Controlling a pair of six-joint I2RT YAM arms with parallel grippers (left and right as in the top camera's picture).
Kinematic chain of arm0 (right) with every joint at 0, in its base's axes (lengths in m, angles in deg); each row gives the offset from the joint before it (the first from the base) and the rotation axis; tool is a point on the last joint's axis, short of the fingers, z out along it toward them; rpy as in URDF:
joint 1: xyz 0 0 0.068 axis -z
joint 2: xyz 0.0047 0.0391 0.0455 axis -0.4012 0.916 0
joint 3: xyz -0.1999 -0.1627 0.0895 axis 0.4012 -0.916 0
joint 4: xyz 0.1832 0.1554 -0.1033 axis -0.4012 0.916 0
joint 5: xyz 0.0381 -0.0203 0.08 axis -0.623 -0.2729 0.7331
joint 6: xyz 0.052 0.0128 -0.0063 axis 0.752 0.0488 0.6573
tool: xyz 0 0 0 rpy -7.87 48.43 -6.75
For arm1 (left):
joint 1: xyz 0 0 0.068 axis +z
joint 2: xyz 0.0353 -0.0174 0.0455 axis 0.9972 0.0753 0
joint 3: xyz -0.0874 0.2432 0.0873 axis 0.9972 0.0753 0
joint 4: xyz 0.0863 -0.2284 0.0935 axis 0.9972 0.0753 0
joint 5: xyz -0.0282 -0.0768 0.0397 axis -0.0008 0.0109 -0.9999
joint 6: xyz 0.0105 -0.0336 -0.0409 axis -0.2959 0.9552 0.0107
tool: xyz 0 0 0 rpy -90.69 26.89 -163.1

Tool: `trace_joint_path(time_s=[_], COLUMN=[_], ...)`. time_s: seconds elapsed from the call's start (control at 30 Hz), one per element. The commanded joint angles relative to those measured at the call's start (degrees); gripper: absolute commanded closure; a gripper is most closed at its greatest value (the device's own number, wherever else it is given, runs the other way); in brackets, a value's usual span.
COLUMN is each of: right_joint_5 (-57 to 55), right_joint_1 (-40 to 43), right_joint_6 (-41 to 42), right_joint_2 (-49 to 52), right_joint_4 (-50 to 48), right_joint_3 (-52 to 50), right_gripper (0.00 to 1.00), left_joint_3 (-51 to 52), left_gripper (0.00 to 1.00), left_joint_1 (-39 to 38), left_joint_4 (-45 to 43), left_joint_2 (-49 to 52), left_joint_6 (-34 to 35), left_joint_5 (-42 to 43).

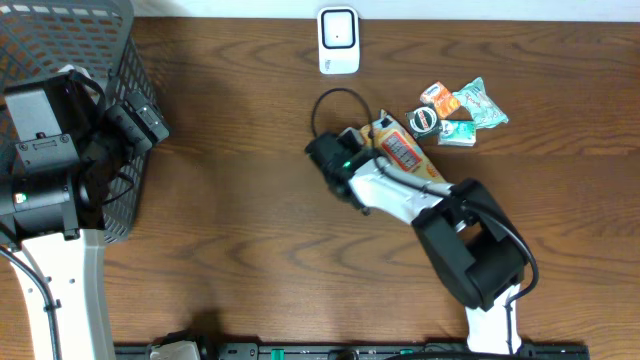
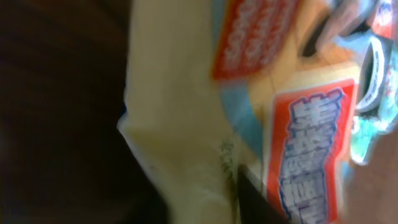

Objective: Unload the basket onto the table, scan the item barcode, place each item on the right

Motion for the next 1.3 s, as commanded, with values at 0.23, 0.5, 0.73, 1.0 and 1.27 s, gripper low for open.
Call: trace_joint_path(time_s=[0.23, 0.5, 0.73, 1.0, 1.27], right_joint_5=[49.0, 66.5, 71.6, 60.8, 14.8], right_joint_1=[11.3, 16.9, 21.9, 19.3, -1.5], right_joint_6=[-2.8, -3.0, -3.1, -4.6, 2.7], right_joint_2=[-1.8, -15.1, -15.7, -15.5, -15.4], right_joint_4=[4.5, 5.2, 8.5, 10.7, 12.6], right_joint_3=[2.8, 4.5, 4.5, 4.5, 3.5], right_gripper=[0.99, 0.99, 0.99, 0.31, 0.01], left_joint_3=[-0.1, -0.1, -0.1, -0.1, -0.1], left_gripper=[0.02, 0.02, 0.02, 0.02, 0.02], left_joint_1=[0.3, 0.3, 0.3, 0.3, 0.3], left_joint_4=[0.2, 0.2, 0.2, 0.2, 0.2], left_joint_2=[0.0, 0.0, 0.0, 0.0, 0.0], left_joint_6=[-0.7, -0.7, -0.7, -0.7, -0.7], left_joint_5=[-0.5, -0.5, -0.5, -0.5, -0.5])
